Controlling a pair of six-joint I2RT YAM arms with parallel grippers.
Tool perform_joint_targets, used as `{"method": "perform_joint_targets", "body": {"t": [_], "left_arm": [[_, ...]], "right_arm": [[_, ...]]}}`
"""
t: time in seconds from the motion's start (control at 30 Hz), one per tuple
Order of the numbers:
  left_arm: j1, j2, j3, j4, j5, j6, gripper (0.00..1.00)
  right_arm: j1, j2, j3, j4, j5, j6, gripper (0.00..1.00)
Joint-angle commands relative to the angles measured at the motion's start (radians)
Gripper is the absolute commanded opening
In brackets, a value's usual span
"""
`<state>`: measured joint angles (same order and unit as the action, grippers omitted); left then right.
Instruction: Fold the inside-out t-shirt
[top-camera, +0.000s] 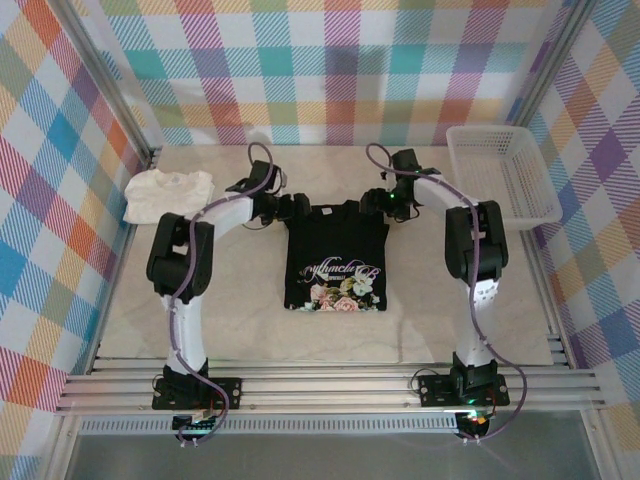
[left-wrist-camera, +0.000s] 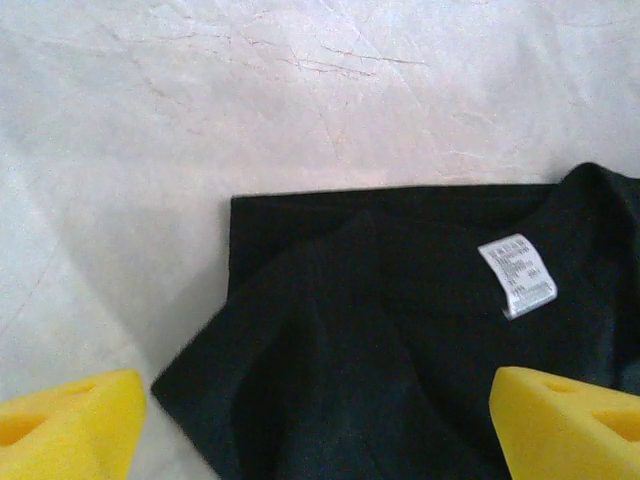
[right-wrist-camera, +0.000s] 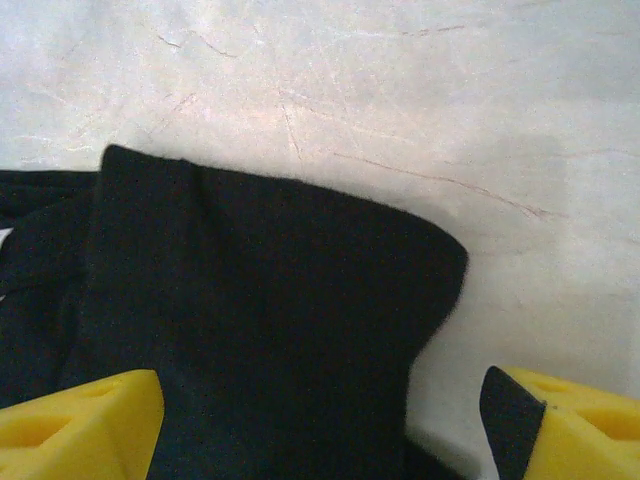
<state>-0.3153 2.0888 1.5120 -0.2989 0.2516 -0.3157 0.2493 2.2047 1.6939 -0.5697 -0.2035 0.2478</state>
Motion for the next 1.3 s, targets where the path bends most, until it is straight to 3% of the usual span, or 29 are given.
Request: {"method": "perform_joint_targets", "body": {"t": [0.0,0.2,0.4,0.57,0.73,1.07,1.13,1.27], "left_arm": [[0.004,0.065,0.090,-0.096,0.057,0.080,0.88],[-0.008,0.157,0.179,-0.174,0.161,0.108,0.85],[-0.024,0.178,0.196,-0.206,0.255,0.129,0.75],[-0.028,0.195,0.201,-0.217,0.330,0.123,0.60],[-0.023,0.233,0.232,-0.238,0.335,0.117,0.42],[0.008,0.224,0.218,-0.174,0.367,0.071,0.00],[0.020,0.200,0.200,-0.127,0.370,0.042,0.00],[0.047,0.127,0.151,-0.019,0.389,-0.010,0.00]], "right_arm": [[0.009,0.041,0.063,-0.088,-0.029,-0.023,0.82],[0.045,0.088,0.105,-0.125,-0.070,-0.053,0.76],[0.063,0.120,0.131,-0.152,-0.110,-0.044,0.67],[0.074,0.130,0.128,-0.152,-0.143,-0.043,0.56],[0.074,0.136,0.126,-0.139,-0.137,-0.035,0.39],[0.068,0.085,0.075,-0.009,-0.217,-0.019,0.10],[0.061,0.043,0.036,0.050,-0.251,-0.015,0.02],[0.036,-0.059,-0.038,0.163,-0.303,0.009,0.00]]}}
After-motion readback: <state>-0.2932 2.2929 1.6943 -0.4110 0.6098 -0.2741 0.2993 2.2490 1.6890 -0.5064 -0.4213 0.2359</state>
